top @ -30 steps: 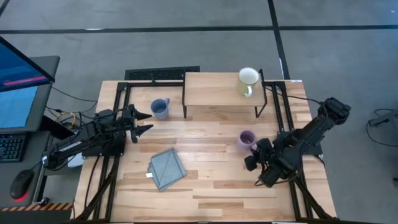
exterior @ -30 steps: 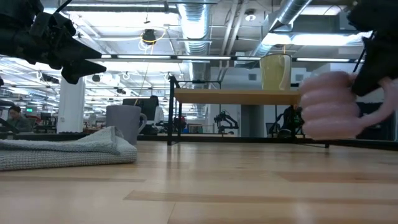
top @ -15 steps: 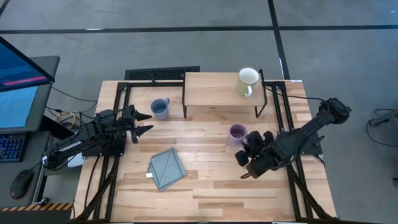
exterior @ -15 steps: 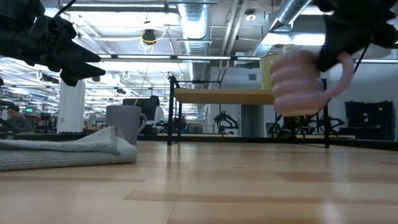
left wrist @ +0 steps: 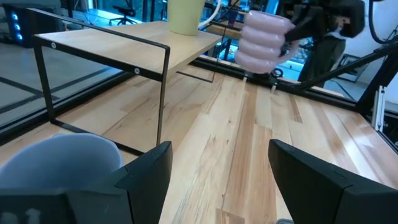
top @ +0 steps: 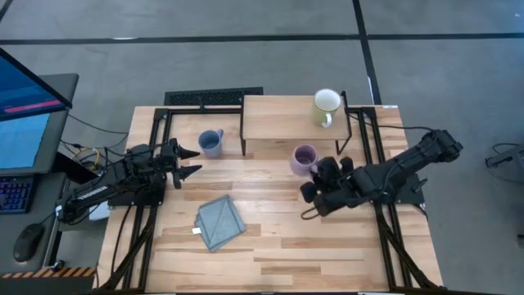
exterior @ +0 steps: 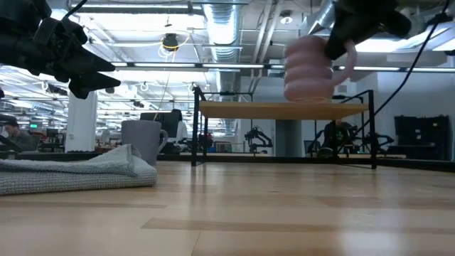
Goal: Stack small to large cups/mugs on shelf
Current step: Put the violet mug on the shelf
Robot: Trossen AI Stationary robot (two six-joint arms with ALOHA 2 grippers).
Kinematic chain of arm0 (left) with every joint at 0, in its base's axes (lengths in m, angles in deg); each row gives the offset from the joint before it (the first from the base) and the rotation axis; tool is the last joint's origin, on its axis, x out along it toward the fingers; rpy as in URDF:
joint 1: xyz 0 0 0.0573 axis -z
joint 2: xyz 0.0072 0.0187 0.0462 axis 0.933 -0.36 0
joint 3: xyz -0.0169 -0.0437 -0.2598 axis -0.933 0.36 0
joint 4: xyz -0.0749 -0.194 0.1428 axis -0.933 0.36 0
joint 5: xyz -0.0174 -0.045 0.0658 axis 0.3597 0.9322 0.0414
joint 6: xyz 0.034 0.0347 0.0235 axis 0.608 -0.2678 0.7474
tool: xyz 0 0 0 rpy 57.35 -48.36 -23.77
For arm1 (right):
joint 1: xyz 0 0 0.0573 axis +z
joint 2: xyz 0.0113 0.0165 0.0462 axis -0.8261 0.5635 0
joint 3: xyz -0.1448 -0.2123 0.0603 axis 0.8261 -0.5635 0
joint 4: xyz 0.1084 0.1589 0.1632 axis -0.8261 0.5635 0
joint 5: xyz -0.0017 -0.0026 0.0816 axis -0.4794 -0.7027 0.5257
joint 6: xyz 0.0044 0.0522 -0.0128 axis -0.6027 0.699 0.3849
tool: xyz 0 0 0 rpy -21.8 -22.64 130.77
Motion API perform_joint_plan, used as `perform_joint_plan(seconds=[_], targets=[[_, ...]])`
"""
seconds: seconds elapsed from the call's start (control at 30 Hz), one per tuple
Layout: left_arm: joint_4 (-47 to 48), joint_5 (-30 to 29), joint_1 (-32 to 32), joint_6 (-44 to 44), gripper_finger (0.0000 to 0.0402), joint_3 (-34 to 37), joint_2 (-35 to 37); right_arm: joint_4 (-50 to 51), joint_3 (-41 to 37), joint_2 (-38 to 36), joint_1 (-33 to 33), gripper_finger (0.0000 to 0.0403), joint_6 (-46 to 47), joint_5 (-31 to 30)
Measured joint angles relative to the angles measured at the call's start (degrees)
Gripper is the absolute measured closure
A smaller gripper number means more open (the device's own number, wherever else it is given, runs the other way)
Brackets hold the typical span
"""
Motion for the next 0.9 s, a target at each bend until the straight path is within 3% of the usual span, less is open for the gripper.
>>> perform_joint_plan(seconds=[0.5,0.9], targets=[[2.2,0.0,0.0,0.0,0.0145,0.0,0.0,-6.8,3.7,0.0,-8.0,0.0342,-10.2,-1.3],[2.6,0.0,0.0,0.1,0.0145,0.0,0.0,-10.9,4.7,0.5,-11.6,0.0342,-11.0,-2.4]])
